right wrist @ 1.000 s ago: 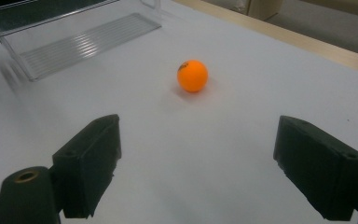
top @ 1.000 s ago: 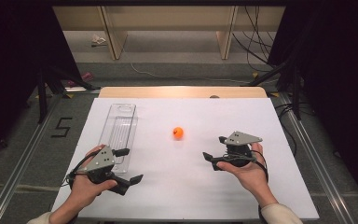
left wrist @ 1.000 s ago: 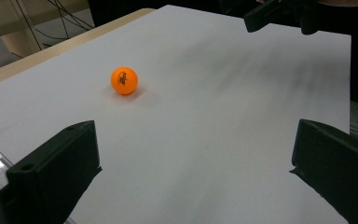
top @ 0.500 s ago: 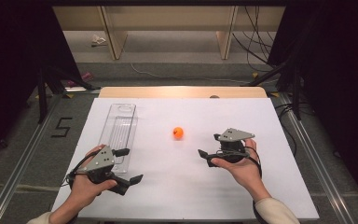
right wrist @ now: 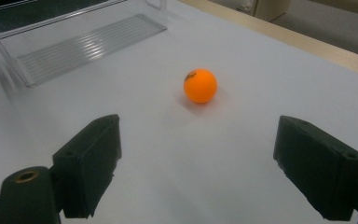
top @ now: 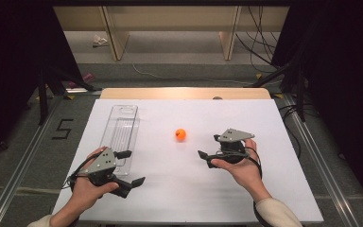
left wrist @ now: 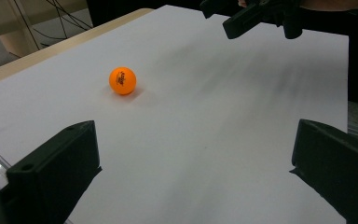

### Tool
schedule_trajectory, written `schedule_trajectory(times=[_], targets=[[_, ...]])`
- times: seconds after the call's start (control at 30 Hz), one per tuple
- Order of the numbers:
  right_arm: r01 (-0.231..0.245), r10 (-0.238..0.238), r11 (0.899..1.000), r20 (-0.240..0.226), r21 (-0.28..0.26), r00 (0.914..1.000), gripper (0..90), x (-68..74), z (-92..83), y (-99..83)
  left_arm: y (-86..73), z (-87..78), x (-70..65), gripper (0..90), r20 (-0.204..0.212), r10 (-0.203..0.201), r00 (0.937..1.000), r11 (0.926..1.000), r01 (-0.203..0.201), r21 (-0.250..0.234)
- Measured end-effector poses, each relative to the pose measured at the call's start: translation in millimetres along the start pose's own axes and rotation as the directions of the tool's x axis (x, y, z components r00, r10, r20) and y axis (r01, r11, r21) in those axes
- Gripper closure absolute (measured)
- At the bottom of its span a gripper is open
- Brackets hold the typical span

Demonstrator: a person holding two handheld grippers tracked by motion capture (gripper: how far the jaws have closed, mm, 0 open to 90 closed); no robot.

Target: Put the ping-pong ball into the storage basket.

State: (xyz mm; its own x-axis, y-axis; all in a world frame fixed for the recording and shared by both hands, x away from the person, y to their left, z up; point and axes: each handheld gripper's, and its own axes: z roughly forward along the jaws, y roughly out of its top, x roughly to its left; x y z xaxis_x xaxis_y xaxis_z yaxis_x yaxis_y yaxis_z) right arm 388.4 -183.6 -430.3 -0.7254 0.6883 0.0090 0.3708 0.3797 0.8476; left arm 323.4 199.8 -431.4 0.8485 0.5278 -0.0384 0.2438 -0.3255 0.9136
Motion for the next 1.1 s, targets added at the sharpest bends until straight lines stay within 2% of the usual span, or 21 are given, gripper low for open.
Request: schedule_trajectory(times=[1.1], targets=[[0.013, -0.013, 1.0, -0.012, 0.017, 0.9998, 16.1, 0.2, 33.4, 15.3, -0.1, -0.4, -1.9, 0.4, 0.014, 0.008, 0.9999, 1.0, -0.008, 0.002]])
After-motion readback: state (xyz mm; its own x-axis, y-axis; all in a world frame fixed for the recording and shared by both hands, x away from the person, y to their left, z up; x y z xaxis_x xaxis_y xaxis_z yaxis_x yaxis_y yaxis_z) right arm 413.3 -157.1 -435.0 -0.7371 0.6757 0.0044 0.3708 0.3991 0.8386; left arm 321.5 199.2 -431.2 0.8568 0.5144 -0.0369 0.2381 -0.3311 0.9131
